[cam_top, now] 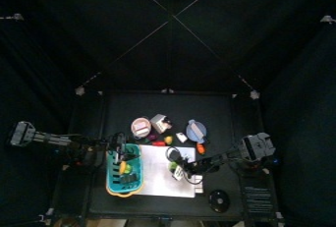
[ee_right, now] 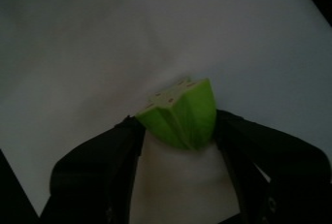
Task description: Grab starfruit top
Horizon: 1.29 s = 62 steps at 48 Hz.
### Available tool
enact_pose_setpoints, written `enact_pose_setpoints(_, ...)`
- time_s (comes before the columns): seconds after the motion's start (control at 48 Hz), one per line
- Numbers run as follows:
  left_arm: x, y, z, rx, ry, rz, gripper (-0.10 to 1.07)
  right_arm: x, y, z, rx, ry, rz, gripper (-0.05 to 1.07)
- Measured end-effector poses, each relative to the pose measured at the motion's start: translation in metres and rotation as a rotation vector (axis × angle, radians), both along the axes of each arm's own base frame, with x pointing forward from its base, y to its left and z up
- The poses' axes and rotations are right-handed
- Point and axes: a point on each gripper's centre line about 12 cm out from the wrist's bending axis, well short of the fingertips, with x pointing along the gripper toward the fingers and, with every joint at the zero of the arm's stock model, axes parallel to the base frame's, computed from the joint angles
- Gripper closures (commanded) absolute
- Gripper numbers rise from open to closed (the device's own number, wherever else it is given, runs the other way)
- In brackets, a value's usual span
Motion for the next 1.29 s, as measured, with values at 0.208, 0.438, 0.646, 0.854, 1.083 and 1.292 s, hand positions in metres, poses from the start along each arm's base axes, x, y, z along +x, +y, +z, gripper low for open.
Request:
enact_pose_setpoints(0.208,0.000,0.000,0.000,0.000,0.000,0.000,0.00,-0.001,-0.002,-0.001,-0.015,0.009,-0.006,0.32)
enact_pose_setpoints(0.438,0.000,0.000,0.001,-0.002,-0.002,-0.001,0.00,-0.006,-0.010,0.020,-0.068,-0.005,-0.039,0.33)
enact_pose_setpoints(0.646,0.001,0.000,-0.001,-0.001,0.005,-0.001,0.00,-0.012,-0.014,0.033,-0.085,-0.019,-0.056,0.33)
enact_pose_setpoints(0.854,0.004,0.000,-0.005,0.000,0.023,0.000,0.00,-0.013,-0.014,0.036,-0.083,-0.026,-0.055,0.33)
enact_pose_setpoints(1.083,0.007,-0.001,-0.006,0.001,0.035,-0.003,0.00,-0.013,-0.017,0.037,-0.128,-0.025,-0.041,0.30)
enact_pose_setpoints(1.292,0.007,-0.001,-0.007,0.000,0.039,-0.004,0.00,-0.005,-0.020,0.046,-0.181,-0.059,-0.012,0.13)
